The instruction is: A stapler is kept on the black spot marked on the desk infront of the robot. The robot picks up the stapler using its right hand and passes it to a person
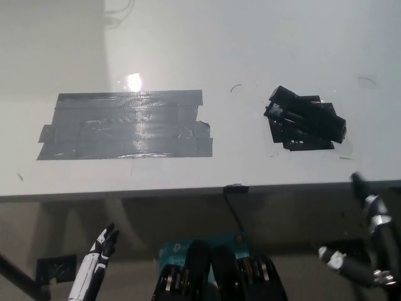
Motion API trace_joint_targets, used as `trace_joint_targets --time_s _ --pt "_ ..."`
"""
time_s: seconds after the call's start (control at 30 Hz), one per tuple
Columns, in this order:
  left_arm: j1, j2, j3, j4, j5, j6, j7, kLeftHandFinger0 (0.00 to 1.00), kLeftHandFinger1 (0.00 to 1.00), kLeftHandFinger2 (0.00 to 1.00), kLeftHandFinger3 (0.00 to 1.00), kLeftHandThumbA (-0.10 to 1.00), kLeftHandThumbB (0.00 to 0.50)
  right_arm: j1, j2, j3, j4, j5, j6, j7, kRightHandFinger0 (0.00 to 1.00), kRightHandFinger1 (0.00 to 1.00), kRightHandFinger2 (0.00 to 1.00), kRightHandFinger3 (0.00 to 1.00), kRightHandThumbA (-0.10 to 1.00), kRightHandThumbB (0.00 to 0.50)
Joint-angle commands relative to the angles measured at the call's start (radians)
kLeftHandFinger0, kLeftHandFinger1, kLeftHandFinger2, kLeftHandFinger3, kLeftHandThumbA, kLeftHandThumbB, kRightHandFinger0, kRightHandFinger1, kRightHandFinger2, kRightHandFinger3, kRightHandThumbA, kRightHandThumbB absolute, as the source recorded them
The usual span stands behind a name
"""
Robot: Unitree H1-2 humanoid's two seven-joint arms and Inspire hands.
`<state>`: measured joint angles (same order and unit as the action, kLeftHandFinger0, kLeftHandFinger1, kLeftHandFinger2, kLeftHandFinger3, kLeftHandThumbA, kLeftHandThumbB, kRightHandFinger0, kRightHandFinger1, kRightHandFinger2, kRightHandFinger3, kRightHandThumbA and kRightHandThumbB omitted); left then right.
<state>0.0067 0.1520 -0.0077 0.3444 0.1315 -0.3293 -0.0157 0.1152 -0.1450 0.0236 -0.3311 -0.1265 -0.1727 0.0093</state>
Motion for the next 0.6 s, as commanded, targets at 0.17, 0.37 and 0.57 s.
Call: trace_joint_targets --time_s 0.17,0.37,0.57 --pt "-0.01 0.005 0.009 -0.014 0.006 -0.058 0.023 1.0 1.0 1.0 1.0 1.0 0.5 -0.251 -0.141 -0.114 -0.343 0.018 0.355 0.077 1.0 1.0 1.0 1.0 1.0 0.278" --pt "-0.014 0.003 0.009 -0.007 0.006 -0.063 0.024 1.0 1.0 1.0 1.0 1.0 0.5 -0.567 -0.274 -0.05 -0.137 -0.009 0.622 0.192 1.0 1.0 1.0 1.0 1.0 0.246" --pt "-0.016 0.003 0.007 -0.009 0.018 -0.054 0.028 1.0 1.0 1.0 1.0 1.0 0.5 -0.791 -0.298 0.054 0.194 -0.109 0.643 0.278 1.0 1.0 1.0 1.0 1.0 0.288"
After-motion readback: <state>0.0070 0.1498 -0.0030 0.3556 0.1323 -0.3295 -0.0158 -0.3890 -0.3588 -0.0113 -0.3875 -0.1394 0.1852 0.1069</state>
